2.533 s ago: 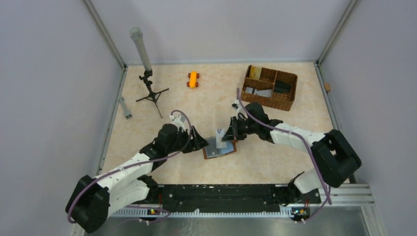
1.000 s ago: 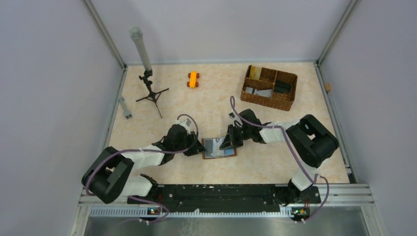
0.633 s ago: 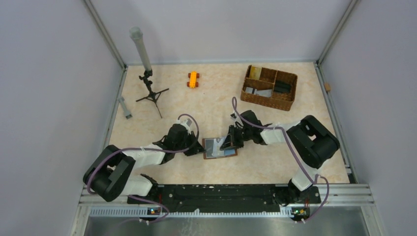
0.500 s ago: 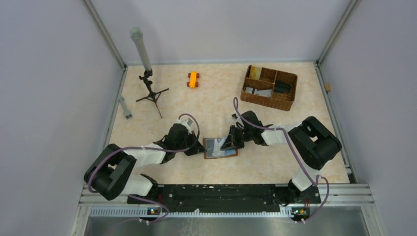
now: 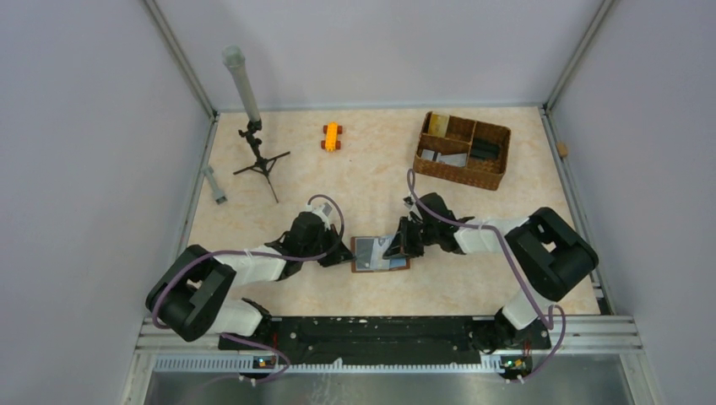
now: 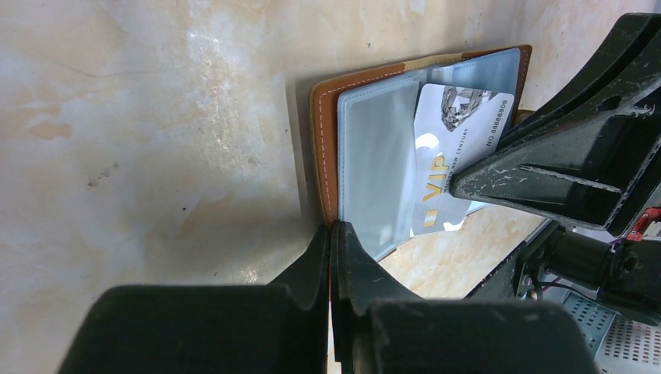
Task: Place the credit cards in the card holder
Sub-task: Insert the credit card into the card holder.
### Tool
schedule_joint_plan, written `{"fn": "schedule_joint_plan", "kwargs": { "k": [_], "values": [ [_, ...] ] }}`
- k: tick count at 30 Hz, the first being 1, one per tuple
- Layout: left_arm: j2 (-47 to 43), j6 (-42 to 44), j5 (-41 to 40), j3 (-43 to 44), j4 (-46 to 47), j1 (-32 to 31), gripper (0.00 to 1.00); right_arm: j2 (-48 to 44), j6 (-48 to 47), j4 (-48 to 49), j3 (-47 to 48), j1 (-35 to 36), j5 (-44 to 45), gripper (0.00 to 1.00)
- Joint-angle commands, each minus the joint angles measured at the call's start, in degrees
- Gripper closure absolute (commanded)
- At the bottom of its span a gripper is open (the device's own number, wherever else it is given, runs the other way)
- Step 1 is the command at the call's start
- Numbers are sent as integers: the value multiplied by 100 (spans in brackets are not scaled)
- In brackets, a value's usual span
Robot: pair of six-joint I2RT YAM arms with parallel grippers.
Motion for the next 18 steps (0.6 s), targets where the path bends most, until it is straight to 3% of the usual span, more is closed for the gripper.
{"fn": "schedule_joint_plan", "kwargs": {
  "k": [1,18],
  "values": [
    [75,65,-307,15,-250,-18,100,20,-134,-664,-223,88,426,100],
    [-32,71,-307,-53,-204,-17,100,-96,17,-642,-427,144,471,100]
  ]
}}
